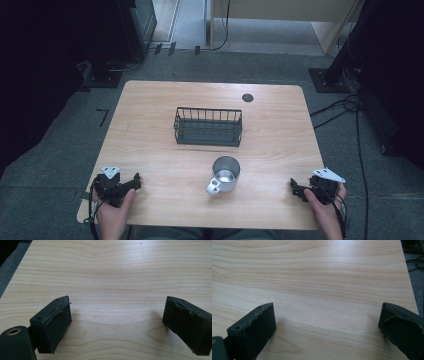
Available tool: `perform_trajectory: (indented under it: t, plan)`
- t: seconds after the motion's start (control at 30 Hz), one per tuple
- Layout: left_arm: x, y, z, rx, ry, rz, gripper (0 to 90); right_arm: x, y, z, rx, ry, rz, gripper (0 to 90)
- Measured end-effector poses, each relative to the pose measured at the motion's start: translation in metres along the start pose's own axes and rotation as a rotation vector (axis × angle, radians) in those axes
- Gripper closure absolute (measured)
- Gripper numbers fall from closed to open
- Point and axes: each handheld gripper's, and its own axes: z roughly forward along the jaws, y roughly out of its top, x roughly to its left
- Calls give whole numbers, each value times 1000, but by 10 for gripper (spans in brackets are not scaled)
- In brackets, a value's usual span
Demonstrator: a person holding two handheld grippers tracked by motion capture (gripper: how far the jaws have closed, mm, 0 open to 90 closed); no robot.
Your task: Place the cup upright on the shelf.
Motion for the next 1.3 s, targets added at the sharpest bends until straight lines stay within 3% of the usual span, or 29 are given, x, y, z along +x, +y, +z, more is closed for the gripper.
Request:
perform_trajectory:
  t: [0.07,0.37,0.47,0.87,1.3]
  plan:
    - [-1,1,1,10,-8,8,25,0,0,0,0,0,-1,4]
    - [-2,-2,-2,11,-25,29,22,0,0,0,5,-7,6,0]
    - [-4,0,-4,3,-50,31,22,0,1,1,4,-13,9,0]
    - [-32,15,-24,-56,-114,111,22,0,0,1,4,-12,9,0]
    - [-56,24,-37,-90,-162,151,23,-1,1,1,3,-12,9,0]
